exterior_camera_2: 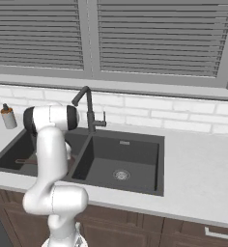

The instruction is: Pick the pan and sponge and place them into the sink. Then turn on the water.

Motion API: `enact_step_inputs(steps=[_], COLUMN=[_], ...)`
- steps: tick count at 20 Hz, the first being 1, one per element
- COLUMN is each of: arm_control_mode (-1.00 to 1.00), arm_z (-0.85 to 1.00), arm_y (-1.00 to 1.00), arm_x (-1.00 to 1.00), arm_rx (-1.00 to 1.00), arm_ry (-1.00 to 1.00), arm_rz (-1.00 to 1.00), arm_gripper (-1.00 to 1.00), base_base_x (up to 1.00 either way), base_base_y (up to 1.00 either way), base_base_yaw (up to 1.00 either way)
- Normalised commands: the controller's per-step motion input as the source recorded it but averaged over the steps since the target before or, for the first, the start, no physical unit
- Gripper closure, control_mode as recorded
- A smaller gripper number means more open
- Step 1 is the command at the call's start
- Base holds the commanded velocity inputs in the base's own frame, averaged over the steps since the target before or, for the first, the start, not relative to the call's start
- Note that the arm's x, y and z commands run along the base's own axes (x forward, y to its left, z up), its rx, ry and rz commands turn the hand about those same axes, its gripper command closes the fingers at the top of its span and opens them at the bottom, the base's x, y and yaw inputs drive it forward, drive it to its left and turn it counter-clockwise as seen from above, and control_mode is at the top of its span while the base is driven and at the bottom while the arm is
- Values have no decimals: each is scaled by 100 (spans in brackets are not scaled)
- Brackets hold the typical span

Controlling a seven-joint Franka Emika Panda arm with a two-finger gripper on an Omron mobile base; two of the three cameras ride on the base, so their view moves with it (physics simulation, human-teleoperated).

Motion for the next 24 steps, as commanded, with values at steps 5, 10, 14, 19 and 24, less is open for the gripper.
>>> enact_step_inputs(steps=[5,10,14,19,24], arm_control_mode=[-100,-100,-100,-100,-100], arm_z=[-25,-1,0,33,64], arm_y=[0,0,0,0,0], arm_x=[2,0,0,-2,-3], arm_rx=[0,0,0,0,0], arm_ry=[-4,0,0,-1,-4], arm_rz=[0,0,0,0,0], arm_gripper=[-100,-100,-100,-100,-100], base_base_x=[0,0,0,0,0], base_base_y=[0,0,0,0,0], base_base_yaw=[0,0,0,0,0])
